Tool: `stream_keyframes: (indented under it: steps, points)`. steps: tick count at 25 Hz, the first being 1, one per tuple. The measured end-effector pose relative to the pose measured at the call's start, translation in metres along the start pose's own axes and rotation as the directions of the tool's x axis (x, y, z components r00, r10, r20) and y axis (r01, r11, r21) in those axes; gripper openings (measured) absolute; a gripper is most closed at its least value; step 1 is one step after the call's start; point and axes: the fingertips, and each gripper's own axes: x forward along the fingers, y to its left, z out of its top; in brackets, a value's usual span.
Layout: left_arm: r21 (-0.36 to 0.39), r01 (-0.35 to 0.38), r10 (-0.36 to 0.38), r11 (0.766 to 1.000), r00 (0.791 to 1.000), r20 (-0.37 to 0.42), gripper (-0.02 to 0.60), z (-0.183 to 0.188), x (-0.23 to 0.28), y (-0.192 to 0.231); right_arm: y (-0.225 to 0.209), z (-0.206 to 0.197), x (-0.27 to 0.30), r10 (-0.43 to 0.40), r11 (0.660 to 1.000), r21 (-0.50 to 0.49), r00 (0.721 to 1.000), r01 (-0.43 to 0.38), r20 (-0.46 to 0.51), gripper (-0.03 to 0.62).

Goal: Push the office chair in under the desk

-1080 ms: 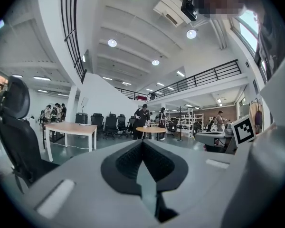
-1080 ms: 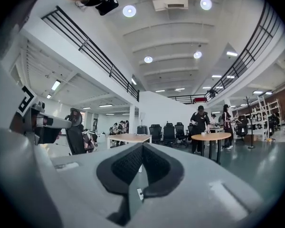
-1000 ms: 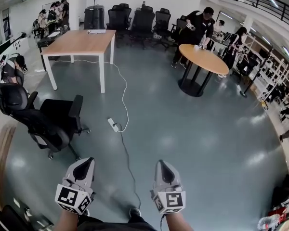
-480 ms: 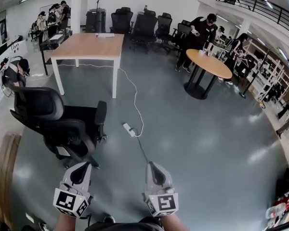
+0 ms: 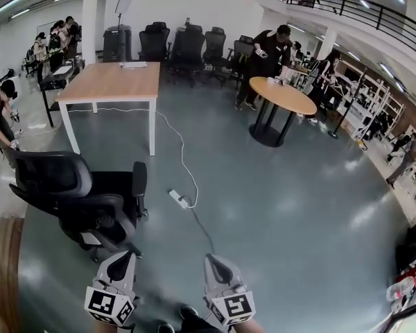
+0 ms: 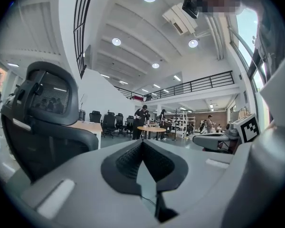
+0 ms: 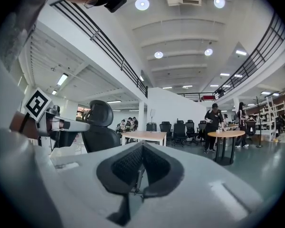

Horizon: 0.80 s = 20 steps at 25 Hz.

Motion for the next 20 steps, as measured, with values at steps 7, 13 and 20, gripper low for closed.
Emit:
stream_keyframes:
  steps: [7,13,20]
  points:
    - [-0.002,-0.054,0.054,0.999,0.998,0.015,0.017,0.007,0.021,0.011,-0.023,-0.006,0.028,0.014,0.999,0.040,1.000,-0.014,0.005,-0.009]
    - [0.009,-0.132,0.132,0.991,0.991,0.020,0.017,0.012,0.016,0.042,-0.016,-0.005,0.065,0.065,0.998,0.025,0.998,-0.065,0.004,-0.009]
    - [0.030,-0.139,0.139,0.990,0.990,0.005,0.017,0.015,-0.039,0.141,0.070,-0.006,0.103,0.017,0.999,0.039,1.000,-0.017,0.008,-0.009]
